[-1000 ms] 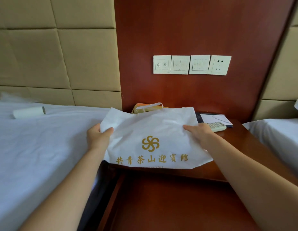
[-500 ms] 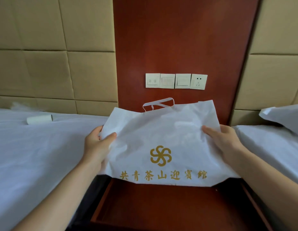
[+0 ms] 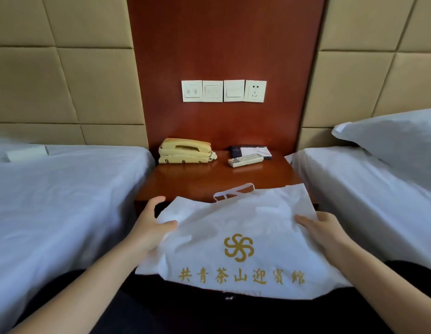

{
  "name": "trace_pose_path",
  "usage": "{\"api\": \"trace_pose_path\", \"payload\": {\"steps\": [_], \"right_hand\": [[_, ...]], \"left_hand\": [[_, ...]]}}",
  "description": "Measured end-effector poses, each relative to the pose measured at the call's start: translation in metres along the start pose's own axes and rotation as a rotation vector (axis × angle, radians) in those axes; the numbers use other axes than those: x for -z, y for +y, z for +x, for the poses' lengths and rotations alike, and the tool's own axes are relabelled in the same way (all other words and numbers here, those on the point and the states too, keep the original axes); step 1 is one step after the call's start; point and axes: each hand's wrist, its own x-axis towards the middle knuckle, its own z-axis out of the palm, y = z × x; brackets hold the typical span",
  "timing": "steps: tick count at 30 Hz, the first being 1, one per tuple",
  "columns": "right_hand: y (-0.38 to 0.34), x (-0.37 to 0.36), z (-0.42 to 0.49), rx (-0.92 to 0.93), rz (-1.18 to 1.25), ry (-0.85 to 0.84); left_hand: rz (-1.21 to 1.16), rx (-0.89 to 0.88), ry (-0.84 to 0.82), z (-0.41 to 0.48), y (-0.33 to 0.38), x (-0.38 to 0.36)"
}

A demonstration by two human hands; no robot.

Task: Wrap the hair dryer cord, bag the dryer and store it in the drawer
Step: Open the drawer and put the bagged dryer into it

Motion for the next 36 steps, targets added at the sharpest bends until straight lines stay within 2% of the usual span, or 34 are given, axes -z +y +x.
{"api": "trace_pose_path", "payload": {"steps": [5, 9, 12, 22, 25, 29, 33, 36], "right_hand": [[0.025, 0.001, 0.02, -0.131, -0.101, -0.051], [0.03, -0.008, 0.037, -0.179, -0.215, -0.06], [0.028, -0.016, 0.053, -0.172, -0.268, -0.067], [0.054, -0.036, 0.077, -0.016, -0.481, -0.035], [0.058, -0.042, 0.078, 0.114, -0.624, -0.01], [0.062, -0.05, 0.083, 0.262, -0.857, -0.003], [0.065, -0.05, 0.085, 0.263, -0.988, 0.009], [0.06, -0.046, 0.077, 0.29, -1.183, 0.096]], "left_hand": [[0.232, -0.029, -0.073, 0.007, -0.011, -0.011], [0.278, -0.005, -0.121, 0.027, -0.017, -0.019], [0.328, -0.005, -0.094, 0.042, -0.018, -0.022], [0.499, -0.081, 0.115, 0.044, -0.043, -0.05], [0.713, -0.13, 0.152, 0.039, -0.043, -0.059], [1.009, -0.16, 0.12, 0.04, -0.043, -0.065], [1.136, -0.139, 0.126, 0.042, -0.041, -0.065], [1.259, -0.144, 0.242, 0.042, -0.034, -0.071]]}}
